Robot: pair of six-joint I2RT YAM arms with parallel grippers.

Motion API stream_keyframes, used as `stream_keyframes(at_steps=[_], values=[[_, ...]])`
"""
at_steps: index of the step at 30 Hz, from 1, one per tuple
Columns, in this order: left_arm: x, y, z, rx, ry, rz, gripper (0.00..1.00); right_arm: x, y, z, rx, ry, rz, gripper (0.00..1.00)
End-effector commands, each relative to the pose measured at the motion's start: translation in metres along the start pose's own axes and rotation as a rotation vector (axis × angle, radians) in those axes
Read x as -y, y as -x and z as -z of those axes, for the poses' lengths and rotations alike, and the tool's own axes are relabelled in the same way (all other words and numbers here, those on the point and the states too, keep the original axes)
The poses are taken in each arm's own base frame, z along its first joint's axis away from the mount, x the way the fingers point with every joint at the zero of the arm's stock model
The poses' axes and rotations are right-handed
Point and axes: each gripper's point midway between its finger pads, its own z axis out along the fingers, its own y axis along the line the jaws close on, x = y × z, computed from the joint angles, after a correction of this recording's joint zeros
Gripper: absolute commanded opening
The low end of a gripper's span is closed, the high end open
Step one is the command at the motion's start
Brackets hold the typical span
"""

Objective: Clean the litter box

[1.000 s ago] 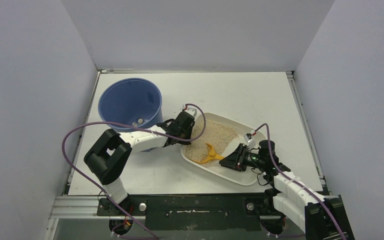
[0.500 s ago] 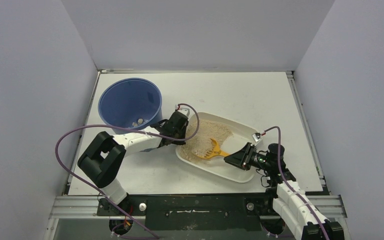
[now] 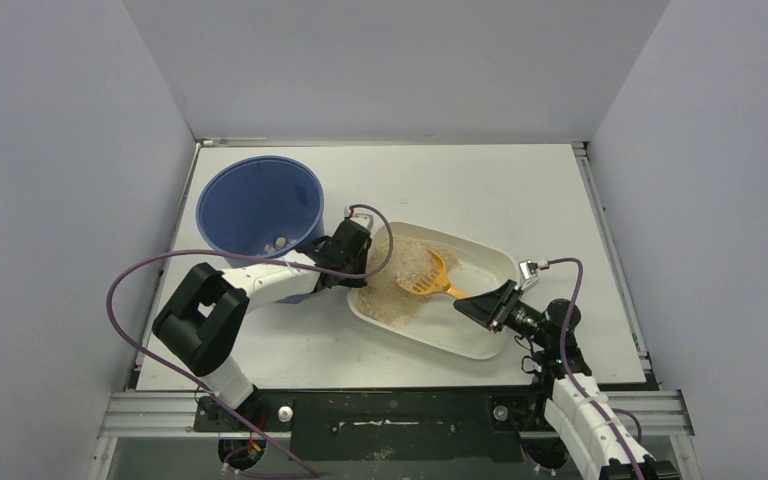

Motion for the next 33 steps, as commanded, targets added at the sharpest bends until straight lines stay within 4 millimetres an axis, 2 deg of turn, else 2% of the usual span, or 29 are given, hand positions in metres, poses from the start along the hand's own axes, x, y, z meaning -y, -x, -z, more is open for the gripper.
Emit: stream_keyframes(at_steps=[1,4,6,7,9,10,12,14,15,17,18,20,21,23,26,29,31,32,33], values=[[0.007,0.035,0.015,0.091,-0.024,0.033,0.0,-0.011,0.011,0.002,0.092,0.086,0.11,0.0],[0.009,0.035,0.016,0.083,-0.032,0.033,0.0,-0.028,0.01,0.006,0.108,0.172,0.109,0.0],[0.009,0.036,0.018,0.085,-0.035,0.034,0.0,-0.01,0.012,0.002,0.097,0.088,0.094,0.0],[0.009,0.036,0.019,0.086,-0.037,0.036,0.0,-0.008,0.012,0.002,0.11,0.086,0.071,0.0],[0.009,0.037,0.019,0.087,-0.042,0.044,0.0,-0.022,0.009,0.006,0.116,0.159,0.072,0.0],[0.01,0.038,0.02,0.087,-0.046,0.049,0.0,-0.023,0.009,0.006,0.102,0.154,0.091,0.0],[0.01,0.039,0.02,0.086,-0.05,0.054,0.0,-0.01,0.015,0.002,0.118,0.08,0.065,0.0],[0.011,0.039,0.02,0.084,-0.053,0.058,0.0,-0.026,0.018,0.006,0.165,0.157,0.071,0.0],[0.011,0.039,0.02,0.083,-0.055,0.06,0.0,-0.023,0.016,0.005,0.149,0.141,0.068,0.0],[0.011,0.04,0.02,0.083,-0.059,0.071,0.0,-0.004,0.022,0.001,0.142,0.018,0.082,0.0],[0.011,0.04,0.02,0.082,-0.061,0.08,0.0,-0.005,0.022,0.001,0.155,0.033,0.079,0.0],[0.012,0.04,0.02,0.078,-0.07,0.087,0.03,-0.028,0.019,0.006,0.166,0.153,0.075,0.0],[0.012,0.04,0.019,0.077,-0.073,0.091,0.05,-0.028,0.018,0.005,0.142,0.138,0.079,0.0],[0.013,0.04,0.019,0.076,-0.079,0.098,0.08,-0.007,0.022,0.002,0.135,0.02,0.089,0.0],[0.014,0.04,0.017,0.068,-0.09,0.106,0.12,-0.035,0.019,0.007,0.147,0.163,0.086,0.0],[0.016,0.043,0.018,0.074,-0.101,0.112,0.18,-0.018,0.023,0.002,0.125,0.053,0.078,0.0],[0.018,0.045,0.02,0.08,-0.11,0.114,0.25,-0.037,0.019,0.007,0.136,0.165,0.072,0.0],[0.019,0.047,0.021,0.083,-0.116,0.114,0.28,-0.041,0.017,0.007,0.116,0.179,0.096,0.0],[0.02,0.048,0.021,0.083,-0.119,0.114,0.3,-0.034,0.017,0.004,0.091,0.136,0.117,0.0]])
